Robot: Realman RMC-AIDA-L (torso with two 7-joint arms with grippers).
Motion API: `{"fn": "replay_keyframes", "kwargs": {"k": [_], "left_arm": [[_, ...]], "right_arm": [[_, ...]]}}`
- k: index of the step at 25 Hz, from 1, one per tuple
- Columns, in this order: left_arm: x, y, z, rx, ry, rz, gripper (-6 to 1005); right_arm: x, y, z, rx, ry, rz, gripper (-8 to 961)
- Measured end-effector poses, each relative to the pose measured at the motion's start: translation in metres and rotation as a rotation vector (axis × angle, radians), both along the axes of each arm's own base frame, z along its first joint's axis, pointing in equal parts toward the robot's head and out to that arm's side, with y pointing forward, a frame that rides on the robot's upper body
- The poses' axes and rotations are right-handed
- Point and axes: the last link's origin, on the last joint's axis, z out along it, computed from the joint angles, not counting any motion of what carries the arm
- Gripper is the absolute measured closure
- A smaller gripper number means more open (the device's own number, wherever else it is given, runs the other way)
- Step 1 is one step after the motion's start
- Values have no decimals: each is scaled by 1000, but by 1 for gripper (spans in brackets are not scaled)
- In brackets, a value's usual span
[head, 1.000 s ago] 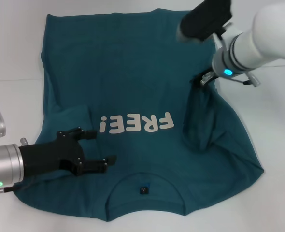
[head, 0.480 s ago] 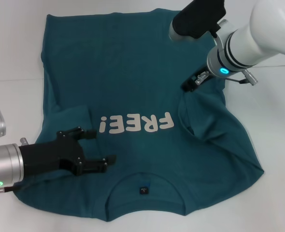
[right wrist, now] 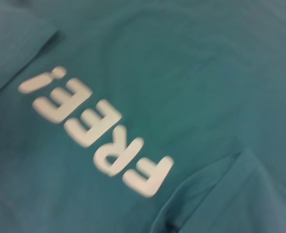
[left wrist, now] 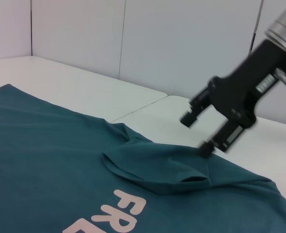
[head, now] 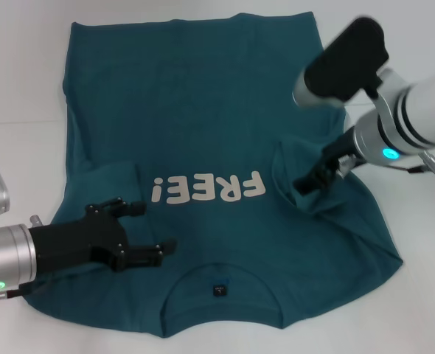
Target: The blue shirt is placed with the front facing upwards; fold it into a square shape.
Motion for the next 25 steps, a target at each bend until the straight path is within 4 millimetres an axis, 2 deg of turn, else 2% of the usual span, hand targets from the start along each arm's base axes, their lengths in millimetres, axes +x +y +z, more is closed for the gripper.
{"fn": "replay_keyframes", "kwargs": {"k": [3, 9, 19, 25], "left_arm": [[0, 0, -1, -1, 0, 2, 49], [2, 2, -1, -5, 4, -1, 49], [2, 2, -1, -4, 4, -1, 50], [2, 2, 0, -2, 3, -1, 50]], "right_arm": [[7, -8, -5, -57, -9, 40, 113], [24, -12, -13, -112, -57, 86, 126], [25, -10, -30, -138, -113, 126, 149], [22, -7, -36, -142, -131, 135, 351]]}}
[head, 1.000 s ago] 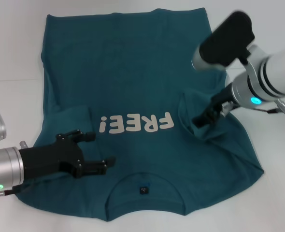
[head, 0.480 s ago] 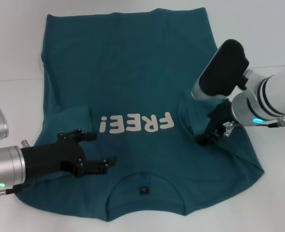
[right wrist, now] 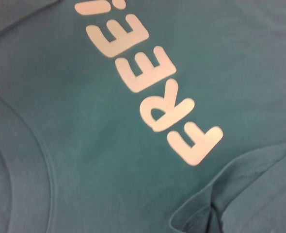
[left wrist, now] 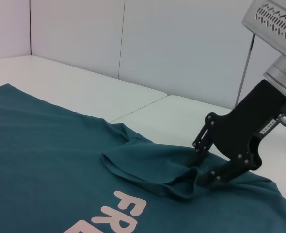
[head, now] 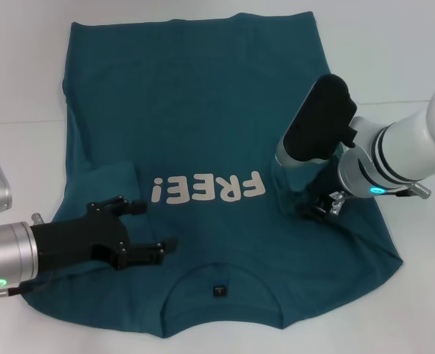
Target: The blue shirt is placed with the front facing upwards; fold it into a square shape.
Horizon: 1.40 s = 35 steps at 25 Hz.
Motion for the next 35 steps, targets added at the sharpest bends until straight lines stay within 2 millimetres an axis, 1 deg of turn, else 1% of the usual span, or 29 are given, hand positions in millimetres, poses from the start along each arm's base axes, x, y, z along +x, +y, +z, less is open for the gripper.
{"fn": "replay_keyframes", "kwargs": {"k": [5, 11, 14, 19, 23, 30, 32, 35], "left_arm": [[0, 0, 0, 1, 1, 1, 49], [-1, 1, 1, 7, 5, 4, 49], [-1, 2, 1, 10, 7, 5, 49], [-1, 3, 1, 14, 12, 5, 50], [-1, 3, 0, 14, 14, 4, 49], [0, 4, 0, 16, 15, -2, 50], [1, 4, 0, 17, 15, -3, 50], [1, 5, 1, 18, 12, 0, 50]], "right_arm": [[-9, 0, -1, -20, 14, -3, 598], [-22, -2, -1, -66, 70, -51, 832], [-29, -2, 0, -73, 93, -89, 875], [-31, -2, 0, -61, 111, -131, 946], [-33, -1, 2, -43, 129, -168, 881], [-36, -4, 0, -71, 131, -186, 766], [-36, -1, 6, -46, 162, -205, 668], [-35, 7, 26, 18, 294, -273, 521]]}}
